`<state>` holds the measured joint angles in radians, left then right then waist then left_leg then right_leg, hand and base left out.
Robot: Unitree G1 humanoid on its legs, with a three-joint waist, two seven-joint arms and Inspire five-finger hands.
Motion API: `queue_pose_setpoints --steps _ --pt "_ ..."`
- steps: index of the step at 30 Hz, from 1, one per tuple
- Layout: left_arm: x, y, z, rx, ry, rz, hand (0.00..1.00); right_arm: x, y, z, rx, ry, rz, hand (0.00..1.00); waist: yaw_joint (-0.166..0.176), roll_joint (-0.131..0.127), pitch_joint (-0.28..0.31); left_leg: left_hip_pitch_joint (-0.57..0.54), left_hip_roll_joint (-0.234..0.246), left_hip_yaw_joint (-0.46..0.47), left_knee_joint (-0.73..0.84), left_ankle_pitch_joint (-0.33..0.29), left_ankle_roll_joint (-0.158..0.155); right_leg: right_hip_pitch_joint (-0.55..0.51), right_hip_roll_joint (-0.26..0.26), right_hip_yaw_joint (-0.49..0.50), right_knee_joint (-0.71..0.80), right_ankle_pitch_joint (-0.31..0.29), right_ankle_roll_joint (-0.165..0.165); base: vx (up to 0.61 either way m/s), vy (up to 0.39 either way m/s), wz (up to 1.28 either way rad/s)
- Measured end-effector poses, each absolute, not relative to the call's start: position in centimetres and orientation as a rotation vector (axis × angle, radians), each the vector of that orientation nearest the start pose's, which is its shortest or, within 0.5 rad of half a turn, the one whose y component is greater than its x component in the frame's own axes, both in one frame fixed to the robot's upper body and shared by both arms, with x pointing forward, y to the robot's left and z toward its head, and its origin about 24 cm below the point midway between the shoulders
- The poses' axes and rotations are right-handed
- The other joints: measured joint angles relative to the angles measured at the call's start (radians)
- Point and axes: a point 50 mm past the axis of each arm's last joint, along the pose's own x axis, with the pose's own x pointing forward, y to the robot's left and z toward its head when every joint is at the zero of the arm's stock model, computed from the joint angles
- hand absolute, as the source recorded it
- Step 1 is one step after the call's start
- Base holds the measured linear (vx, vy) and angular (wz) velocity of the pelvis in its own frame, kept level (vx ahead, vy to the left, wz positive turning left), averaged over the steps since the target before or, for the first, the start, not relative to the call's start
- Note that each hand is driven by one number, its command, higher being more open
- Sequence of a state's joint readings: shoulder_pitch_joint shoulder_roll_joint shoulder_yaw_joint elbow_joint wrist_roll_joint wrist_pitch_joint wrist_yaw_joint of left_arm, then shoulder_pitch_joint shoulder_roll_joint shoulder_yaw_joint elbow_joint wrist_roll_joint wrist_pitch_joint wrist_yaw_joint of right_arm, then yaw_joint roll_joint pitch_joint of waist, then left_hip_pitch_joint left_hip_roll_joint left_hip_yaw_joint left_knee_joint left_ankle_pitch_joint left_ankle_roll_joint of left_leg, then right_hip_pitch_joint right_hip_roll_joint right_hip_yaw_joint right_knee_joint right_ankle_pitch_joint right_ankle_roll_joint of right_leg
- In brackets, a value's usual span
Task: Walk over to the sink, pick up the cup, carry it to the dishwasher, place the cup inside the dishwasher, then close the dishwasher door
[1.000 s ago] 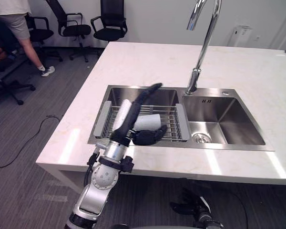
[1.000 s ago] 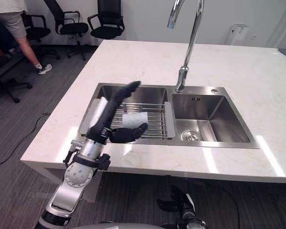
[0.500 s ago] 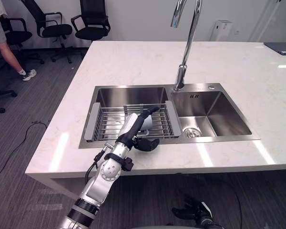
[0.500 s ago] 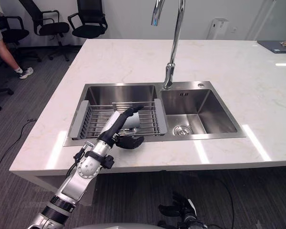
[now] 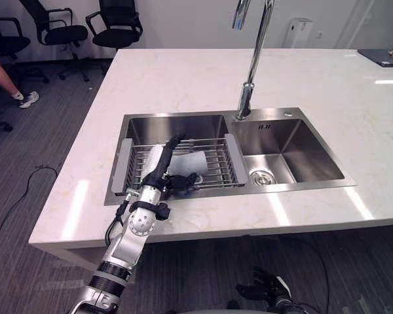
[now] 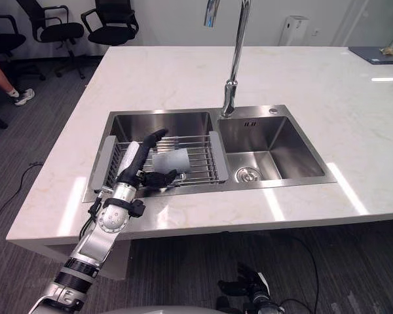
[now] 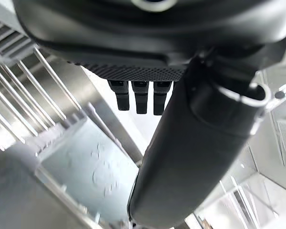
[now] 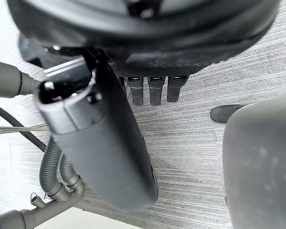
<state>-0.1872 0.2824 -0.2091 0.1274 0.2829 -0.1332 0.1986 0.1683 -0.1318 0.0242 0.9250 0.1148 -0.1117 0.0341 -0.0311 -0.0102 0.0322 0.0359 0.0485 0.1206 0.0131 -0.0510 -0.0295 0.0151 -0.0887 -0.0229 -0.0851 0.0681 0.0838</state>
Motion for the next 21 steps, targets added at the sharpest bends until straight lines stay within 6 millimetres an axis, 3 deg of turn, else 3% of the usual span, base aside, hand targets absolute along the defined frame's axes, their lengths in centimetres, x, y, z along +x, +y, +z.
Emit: queue_pose_setpoints --steps 12,21 --pt "29.8 15.3 6.9 0.625 -0.190 -0.042 0.90 9.6 -19.9 -15.1 -0.004 0.967 -0.099 0.90 -0.013 -0.002 0.001 0.000 0.000 0.013 -0.006 0.000 0.000 -0.012 0.000 0.015 -0.001 0.004 0.004 -0.03 -0.012 -0.04" --pt "31.1 15.6 8.7 0.781 -0.249 -0.062 0.90 9.8 -19.9 -15.0 -0.004 0.959 -0.097 0.90 -0.036 -0.002 0.002 0.000 -0.001 0.013 -0.010 0.000 0.000 -0.015 0.000 0.018 -0.001 0.004 0.004 -0.01 -0.008 -0.01"
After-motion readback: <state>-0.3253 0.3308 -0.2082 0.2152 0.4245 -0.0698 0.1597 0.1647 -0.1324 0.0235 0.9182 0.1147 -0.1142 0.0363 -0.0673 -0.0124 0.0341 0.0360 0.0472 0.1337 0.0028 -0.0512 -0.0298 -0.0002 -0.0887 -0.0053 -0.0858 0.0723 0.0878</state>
